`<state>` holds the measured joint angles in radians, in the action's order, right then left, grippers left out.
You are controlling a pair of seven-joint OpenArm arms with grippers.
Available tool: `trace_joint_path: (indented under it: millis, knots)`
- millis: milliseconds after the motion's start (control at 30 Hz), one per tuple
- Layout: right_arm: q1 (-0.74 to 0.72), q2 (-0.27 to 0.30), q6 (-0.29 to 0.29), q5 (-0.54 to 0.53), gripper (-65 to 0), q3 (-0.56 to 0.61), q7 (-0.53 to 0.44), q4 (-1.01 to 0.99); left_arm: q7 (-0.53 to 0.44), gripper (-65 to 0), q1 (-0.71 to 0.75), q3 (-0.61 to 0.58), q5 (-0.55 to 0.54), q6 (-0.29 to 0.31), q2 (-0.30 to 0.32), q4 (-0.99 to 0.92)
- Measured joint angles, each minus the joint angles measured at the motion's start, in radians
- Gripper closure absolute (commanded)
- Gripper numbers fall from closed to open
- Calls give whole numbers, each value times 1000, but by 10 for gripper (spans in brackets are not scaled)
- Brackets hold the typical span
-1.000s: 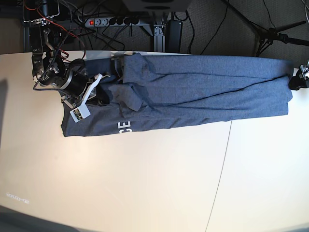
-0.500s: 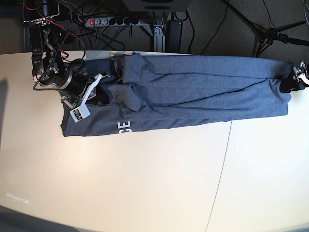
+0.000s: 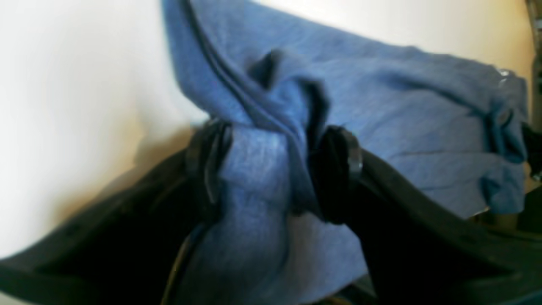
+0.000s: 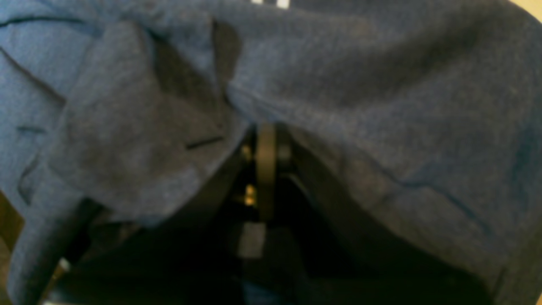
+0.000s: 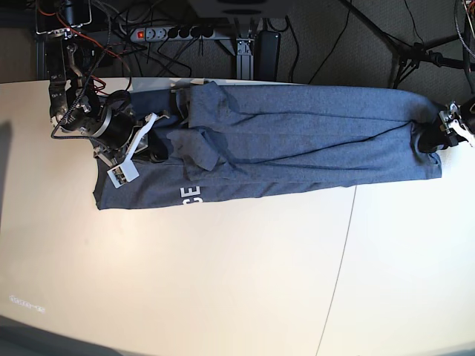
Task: Fold the T-shirt properly
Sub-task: 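Grasp the shirt end with the left gripper and tug it straight, then lift the shirt end with the left gripper and fold it toward the right gripper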
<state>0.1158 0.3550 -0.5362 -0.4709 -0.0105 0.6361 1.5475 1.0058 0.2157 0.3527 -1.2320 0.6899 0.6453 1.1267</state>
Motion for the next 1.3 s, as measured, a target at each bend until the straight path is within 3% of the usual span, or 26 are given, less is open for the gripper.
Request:
trace_joint_path:
  millis: [333,467,600,667,833,1100,1300]
  knots:
    - [0,0,0,-2,0,0,0,0,-5,-365,-3,0,1,0,-6,0]
    - [0,0,0,-3,0,0,0,0,-35,-204,-3,0,28,0,-11,-1]
    - [0,0,0,-3,0,0,0,0,-77,-93,1,-5,37,1,-21,-3]
    - [0,0,0,-3,0,0,0,0,-99,0,3,-5,52,1,-24,-3]
    - [0,0,0,-3,0,0,0,0,-135,0,-21,-5,157,1,-25,-1]
    - [0,0,0,-3,0,0,0,0,-113,0,-30,-8,187,3,1,26]
    - [0,0,0,-3,0,0,-4,0,-56,0,-26,-8,197,3,6,209]
